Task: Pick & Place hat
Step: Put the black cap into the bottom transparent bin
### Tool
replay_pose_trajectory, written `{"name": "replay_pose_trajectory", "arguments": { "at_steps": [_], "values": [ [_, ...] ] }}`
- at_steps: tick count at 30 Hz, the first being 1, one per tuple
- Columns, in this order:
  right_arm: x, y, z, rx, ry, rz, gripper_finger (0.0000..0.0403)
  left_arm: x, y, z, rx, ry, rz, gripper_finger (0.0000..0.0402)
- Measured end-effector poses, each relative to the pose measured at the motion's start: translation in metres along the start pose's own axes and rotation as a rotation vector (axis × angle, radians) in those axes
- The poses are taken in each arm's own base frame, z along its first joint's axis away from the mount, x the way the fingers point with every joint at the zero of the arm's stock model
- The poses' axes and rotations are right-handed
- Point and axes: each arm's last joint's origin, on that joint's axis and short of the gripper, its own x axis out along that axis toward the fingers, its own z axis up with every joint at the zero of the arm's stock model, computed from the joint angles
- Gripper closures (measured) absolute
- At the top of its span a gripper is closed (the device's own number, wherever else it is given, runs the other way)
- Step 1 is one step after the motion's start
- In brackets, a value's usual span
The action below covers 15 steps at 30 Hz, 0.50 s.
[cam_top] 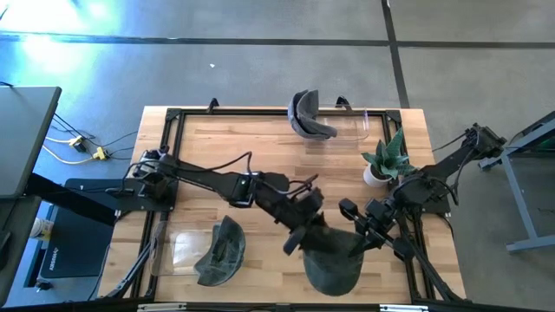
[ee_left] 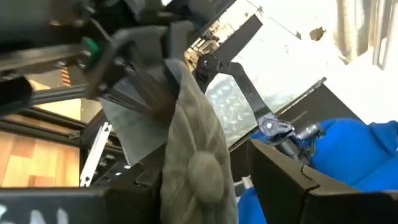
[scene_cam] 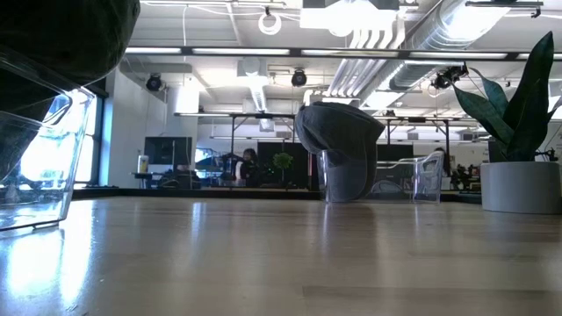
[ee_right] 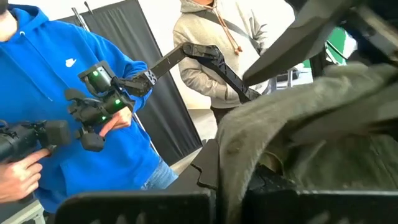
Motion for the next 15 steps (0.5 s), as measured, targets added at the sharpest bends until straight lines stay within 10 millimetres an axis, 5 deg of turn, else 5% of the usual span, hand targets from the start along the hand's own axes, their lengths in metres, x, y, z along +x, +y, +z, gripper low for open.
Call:
{"name": "replay_pose_trajectory", "arguments": {
  "at_steps": [8,15],
  "values": [
    [0.0001,0.0000,0.0000,-0.003,0.000,0.001,0.0401,-0.0023,0.0022,0.0022,-0.048,0.077,-0.071,0.0230],
    [0.0002,0.0002,-0.0001,-0.013,0.003,0.007,0.0400,-0.0016,-0.0019,-0.0019,-0.048,0.144,-0.134,0.0321]
  ]
}}
